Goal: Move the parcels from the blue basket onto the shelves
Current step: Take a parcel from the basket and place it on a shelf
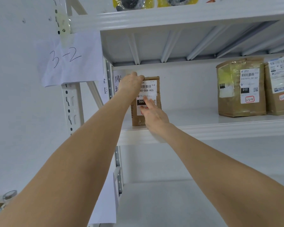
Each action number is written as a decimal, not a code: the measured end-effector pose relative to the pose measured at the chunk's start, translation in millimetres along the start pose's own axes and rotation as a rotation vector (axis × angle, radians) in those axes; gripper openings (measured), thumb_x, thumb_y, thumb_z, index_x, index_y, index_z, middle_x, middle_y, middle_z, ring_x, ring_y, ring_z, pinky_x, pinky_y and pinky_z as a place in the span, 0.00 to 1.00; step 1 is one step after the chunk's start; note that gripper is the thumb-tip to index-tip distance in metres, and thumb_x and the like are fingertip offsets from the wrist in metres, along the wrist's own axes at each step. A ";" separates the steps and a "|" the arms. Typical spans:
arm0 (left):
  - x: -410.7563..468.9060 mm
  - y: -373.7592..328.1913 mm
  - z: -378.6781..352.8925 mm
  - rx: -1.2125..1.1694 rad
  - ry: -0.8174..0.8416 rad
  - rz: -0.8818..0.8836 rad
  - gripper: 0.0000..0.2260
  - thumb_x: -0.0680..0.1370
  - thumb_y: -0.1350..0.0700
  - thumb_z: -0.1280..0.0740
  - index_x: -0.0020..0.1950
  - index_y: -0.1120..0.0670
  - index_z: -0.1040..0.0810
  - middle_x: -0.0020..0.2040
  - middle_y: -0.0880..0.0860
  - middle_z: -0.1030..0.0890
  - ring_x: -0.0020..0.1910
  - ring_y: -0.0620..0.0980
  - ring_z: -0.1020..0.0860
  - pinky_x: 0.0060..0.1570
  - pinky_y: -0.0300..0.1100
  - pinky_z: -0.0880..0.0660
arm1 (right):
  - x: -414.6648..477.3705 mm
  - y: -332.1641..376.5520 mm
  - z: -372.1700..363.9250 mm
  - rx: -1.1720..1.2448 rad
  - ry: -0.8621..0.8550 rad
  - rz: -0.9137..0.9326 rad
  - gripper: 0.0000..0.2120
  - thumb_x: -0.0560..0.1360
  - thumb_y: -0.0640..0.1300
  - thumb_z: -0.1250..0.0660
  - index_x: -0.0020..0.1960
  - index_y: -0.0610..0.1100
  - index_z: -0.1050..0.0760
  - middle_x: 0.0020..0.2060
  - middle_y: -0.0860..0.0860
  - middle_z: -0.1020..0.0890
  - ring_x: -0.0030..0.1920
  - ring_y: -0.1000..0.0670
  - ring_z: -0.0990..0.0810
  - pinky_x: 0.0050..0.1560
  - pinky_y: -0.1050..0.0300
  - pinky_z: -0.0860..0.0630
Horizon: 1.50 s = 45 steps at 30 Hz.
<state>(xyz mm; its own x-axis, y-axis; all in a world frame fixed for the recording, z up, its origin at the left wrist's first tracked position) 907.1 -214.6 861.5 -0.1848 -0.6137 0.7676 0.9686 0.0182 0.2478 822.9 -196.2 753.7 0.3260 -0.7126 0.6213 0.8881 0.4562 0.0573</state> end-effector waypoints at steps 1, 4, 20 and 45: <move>2.0 1.2 -2.5 -0.004 0.000 0.004 0.19 0.79 0.62 0.37 0.70 0.54 0.32 0.59 0.57 0.28 0.56 0.57 0.26 0.43 0.46 0.29 | 1.6 -0.6 -0.4 0.013 0.009 -0.009 0.28 0.79 0.31 0.44 0.77 0.47 0.42 0.79 0.51 0.55 0.78 0.47 0.52 0.72 0.46 0.37; 7.4 2.6 -10.2 -0.016 0.005 0.002 0.19 0.78 0.63 0.37 0.70 0.54 0.32 0.59 0.57 0.28 0.56 0.57 0.26 0.43 0.45 0.30 | 8.2 -3.0 -3.1 0.032 0.028 -0.029 0.27 0.81 0.34 0.45 0.78 0.46 0.44 0.79 0.50 0.54 0.78 0.46 0.50 0.73 0.47 0.38; 11.6 6.4 -14.7 -0.059 0.073 0.002 0.25 0.77 0.60 0.36 0.73 0.53 0.37 0.64 0.57 0.29 0.63 0.57 0.30 0.50 0.48 0.28 | 20.1 -14.7 -8.8 0.060 -0.019 -0.023 0.22 0.78 0.34 0.41 0.71 0.44 0.33 0.73 0.49 0.38 0.71 0.46 0.36 0.66 0.51 0.32; -133.2 -310.8 -9.9 -0.781 0.083 -0.384 0.19 0.77 0.64 0.41 0.68 0.53 0.31 0.66 0.52 0.30 0.66 0.51 0.33 0.51 0.44 0.30 | -223.7 -224.6 34.8 -0.248 -0.242 -0.781 0.15 0.78 0.42 0.39 0.65 0.46 0.30 0.62 0.46 0.31 0.63 0.44 0.32 0.55 0.51 0.30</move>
<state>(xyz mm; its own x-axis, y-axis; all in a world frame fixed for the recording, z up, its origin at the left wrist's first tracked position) 632.3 -146.4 676.4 -0.5382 -0.5223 0.6614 0.6842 -0.7290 -0.0189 539.2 -120.6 629.0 -0.4626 -0.6279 0.6259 0.8836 -0.2691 0.3831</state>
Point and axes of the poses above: each hand's wrist, its own x-axis towards the middle knuckle, its own z-axis out of the back of the hand, y = z × x, the point moved 4 cm from there along x, towards the middle knuckle
